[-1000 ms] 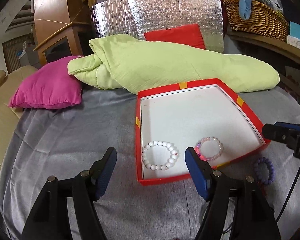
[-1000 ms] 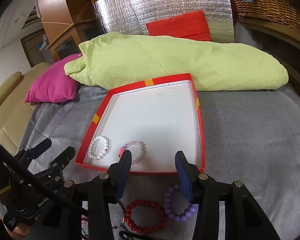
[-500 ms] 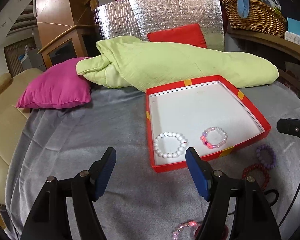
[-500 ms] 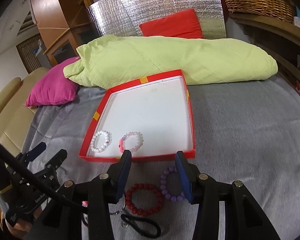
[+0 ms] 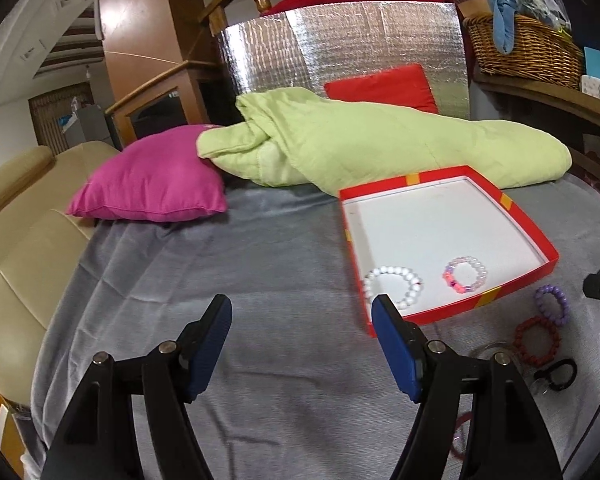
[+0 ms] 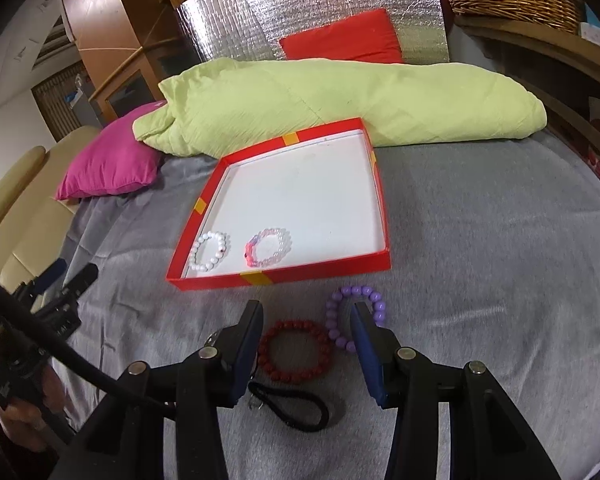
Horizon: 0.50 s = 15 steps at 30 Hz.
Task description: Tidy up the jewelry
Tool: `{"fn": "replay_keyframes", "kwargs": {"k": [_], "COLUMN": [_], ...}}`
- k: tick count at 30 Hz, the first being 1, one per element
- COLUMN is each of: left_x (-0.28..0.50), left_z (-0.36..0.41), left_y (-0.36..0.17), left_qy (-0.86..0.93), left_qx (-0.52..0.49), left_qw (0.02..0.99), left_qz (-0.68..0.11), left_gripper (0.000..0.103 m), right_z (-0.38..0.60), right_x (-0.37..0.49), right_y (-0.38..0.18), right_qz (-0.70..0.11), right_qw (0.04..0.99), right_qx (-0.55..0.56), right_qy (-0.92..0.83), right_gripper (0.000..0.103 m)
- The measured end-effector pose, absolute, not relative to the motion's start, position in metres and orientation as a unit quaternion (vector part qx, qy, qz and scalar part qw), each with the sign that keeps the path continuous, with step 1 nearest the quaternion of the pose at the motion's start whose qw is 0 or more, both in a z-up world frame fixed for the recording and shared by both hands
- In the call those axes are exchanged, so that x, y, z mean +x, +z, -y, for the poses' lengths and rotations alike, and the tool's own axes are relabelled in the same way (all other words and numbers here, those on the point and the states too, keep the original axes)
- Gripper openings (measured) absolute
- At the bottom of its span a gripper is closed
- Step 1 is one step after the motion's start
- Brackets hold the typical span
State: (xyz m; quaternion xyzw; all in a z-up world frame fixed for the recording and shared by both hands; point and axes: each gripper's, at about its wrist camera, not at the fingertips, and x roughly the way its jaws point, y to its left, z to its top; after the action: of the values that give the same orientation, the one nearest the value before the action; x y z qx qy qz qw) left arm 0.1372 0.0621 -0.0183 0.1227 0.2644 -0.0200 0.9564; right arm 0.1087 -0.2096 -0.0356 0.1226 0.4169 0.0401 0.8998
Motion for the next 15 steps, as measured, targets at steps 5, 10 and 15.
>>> {"fn": "replay_keyframes", "kwargs": {"k": [5, 10, 15], "left_x": [0.133, 0.129, 0.128], "left_z": [-0.076, -0.086, -0.093], "left_y": [-0.018, -0.020, -0.024], "left_qy": [-0.010, -0.002, 0.004], "left_qx": [0.127, 0.133, 0.140], "left_qw": [0.957, 0.956, 0.954], "left_qz": [-0.261, -0.261, -0.265], "left_gripper": [0.074, 0.074, 0.074], "right_z": [0.201, 0.200, 0.205], "right_x": [0.105, 0.102, 0.102], "right_y": [-0.041, -0.051, -0.058], "right_qz": [-0.424, -0.436, -0.444], "right_qw": [0.898, 0.894, 0.891], "right_qx": [0.110, 0.095, 0.087], "right_qy": [0.042, 0.038, 0.033], "right_gripper": [0.048, 0.048, 0.048]}}
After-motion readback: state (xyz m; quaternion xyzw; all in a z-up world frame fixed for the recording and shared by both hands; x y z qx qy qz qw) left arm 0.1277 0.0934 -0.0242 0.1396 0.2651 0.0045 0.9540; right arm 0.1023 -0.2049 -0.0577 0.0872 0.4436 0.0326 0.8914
